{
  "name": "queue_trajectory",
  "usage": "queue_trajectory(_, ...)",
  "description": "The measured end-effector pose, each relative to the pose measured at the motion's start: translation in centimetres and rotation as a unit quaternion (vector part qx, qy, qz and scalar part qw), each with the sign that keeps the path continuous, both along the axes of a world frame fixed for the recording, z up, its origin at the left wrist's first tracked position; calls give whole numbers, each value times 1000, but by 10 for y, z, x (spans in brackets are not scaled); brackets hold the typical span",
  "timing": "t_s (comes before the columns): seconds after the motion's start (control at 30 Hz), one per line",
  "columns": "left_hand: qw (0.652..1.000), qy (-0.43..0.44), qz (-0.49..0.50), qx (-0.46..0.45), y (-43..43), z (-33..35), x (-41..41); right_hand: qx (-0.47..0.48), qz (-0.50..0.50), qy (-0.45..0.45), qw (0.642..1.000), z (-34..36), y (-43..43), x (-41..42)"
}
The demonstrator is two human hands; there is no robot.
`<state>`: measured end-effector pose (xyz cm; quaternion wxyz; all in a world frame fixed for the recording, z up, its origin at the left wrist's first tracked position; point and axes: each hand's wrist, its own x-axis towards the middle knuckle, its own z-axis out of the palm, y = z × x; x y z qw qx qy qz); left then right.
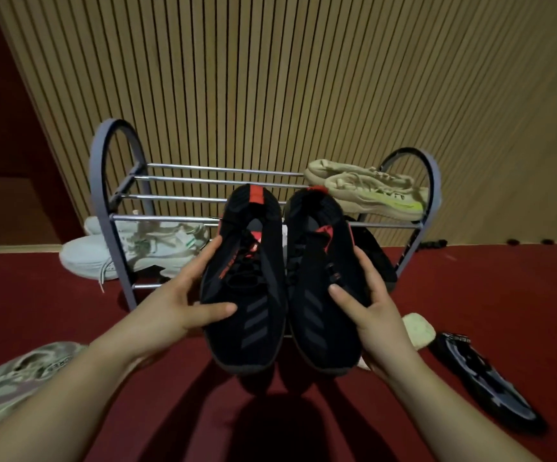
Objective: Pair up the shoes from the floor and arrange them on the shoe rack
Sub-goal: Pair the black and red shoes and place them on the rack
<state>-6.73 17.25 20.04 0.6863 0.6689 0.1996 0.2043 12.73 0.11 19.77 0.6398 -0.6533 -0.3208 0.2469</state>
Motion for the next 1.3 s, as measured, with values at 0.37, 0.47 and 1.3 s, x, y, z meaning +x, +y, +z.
queue_trajectory(0.37,997,29,23,-62,84,46,68,42,27,66,997,36,97,67)
queue_trajectory(0.47,989,147,-19,-2,96,44,74,-12,37,20,999,21,106,74)
queue_trajectory(1.3,829,314,-27,462,85,29,76,-233,-35,-592,770,3,87,87)
